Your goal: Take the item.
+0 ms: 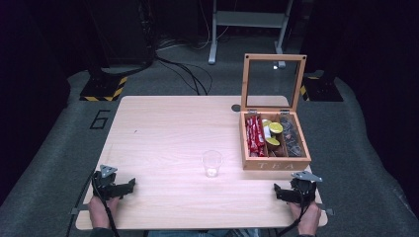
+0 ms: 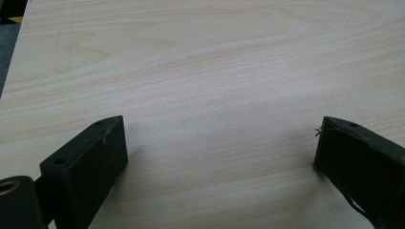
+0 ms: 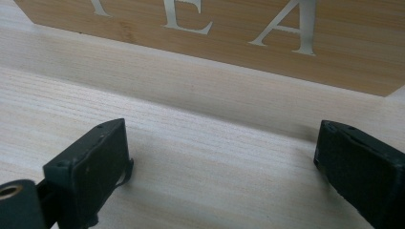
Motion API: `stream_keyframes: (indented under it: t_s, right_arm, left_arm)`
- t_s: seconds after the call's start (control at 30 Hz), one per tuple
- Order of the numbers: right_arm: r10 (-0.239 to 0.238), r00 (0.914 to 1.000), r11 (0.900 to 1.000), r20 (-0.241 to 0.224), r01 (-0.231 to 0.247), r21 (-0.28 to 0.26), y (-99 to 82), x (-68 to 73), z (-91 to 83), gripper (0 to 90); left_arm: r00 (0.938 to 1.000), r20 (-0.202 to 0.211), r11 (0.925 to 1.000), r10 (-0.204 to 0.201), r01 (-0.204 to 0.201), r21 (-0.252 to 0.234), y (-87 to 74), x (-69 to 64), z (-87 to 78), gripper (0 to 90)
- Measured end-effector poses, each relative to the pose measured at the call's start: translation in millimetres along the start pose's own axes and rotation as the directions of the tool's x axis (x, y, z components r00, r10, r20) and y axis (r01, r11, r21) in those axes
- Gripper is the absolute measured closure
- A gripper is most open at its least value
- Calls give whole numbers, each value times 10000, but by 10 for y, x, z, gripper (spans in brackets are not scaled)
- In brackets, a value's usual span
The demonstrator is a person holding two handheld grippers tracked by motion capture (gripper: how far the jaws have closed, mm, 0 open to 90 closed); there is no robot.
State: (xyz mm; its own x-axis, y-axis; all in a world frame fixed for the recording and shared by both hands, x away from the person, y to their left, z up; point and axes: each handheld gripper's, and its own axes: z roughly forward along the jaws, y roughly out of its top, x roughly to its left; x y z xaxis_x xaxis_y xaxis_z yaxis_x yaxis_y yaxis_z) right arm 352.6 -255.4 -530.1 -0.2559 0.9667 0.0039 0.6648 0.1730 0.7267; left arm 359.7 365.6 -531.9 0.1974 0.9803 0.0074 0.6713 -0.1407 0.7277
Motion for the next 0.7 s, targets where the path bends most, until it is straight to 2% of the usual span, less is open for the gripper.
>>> stream_keyframes:
  t_s: [0.47,0.6,0.7]
  right_arm:
    - [-9,10000,10000,-7,9,53,7,-3,1,41]
    - [97,9995,9999,-306,-93,133,25,-27,-10,44]
    - [164,9993,9998,-326,-161,98,36,-37,-51,70]
  left_arm:
    - [10000,-35,10000,-11,11,-8,0,2,0,38]
    - [10000,-34,10000,-13,13,-14,1,3,1,38]
    - [10000,-33,10000,-11,11,-16,0,3,1,38]
